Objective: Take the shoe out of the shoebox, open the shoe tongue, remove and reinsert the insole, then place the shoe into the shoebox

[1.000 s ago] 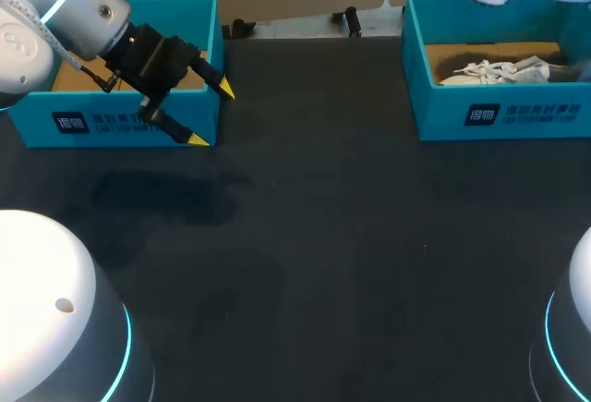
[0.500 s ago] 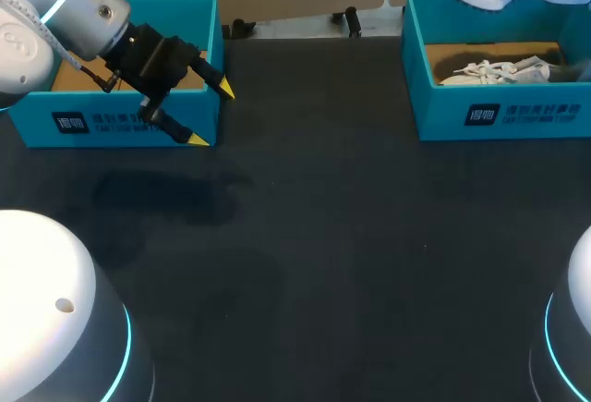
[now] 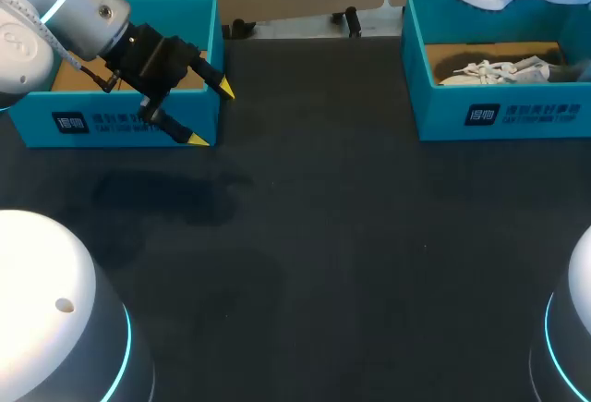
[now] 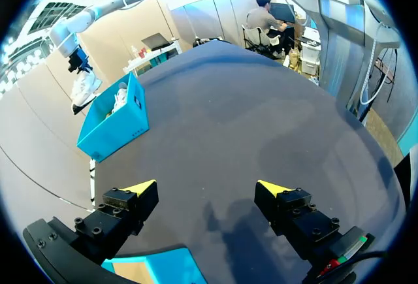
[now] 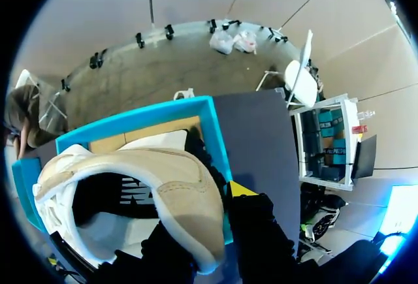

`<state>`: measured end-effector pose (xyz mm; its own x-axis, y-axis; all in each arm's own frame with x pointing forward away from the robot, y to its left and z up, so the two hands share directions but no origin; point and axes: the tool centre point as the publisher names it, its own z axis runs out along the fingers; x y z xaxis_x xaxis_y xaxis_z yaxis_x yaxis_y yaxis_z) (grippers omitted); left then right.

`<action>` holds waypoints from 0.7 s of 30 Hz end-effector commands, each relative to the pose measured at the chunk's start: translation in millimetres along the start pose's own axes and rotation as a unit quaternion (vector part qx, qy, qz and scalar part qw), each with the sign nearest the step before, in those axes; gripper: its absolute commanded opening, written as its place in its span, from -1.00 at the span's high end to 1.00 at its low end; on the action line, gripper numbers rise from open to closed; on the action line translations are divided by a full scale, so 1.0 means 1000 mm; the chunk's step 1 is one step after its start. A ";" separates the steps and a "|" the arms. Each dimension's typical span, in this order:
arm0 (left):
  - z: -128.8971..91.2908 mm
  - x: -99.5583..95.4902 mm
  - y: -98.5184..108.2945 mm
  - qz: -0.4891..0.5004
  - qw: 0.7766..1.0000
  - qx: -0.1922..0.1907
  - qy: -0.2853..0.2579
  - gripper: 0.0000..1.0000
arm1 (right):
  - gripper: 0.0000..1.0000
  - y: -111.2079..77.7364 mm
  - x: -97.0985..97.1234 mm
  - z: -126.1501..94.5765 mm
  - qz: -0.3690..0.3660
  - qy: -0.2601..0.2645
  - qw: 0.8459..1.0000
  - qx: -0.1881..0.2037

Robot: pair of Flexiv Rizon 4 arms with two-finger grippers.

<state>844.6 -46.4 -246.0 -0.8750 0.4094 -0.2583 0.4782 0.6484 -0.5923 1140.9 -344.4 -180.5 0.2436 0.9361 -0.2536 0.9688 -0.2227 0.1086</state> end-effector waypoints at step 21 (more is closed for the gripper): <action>0.000 0.001 0.000 0.000 1.000 -0.001 0.000 -1.00 | 1.00 0.000 0.005 0.022 -0.016 -0.011 1.000 -0.016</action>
<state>844.6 -46.4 -246.0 -0.8750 0.4094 -0.2583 0.4782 0.6484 -0.5923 1144.4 -344.7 -197.3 0.2134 0.9341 -0.2861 0.9750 -0.1850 0.1232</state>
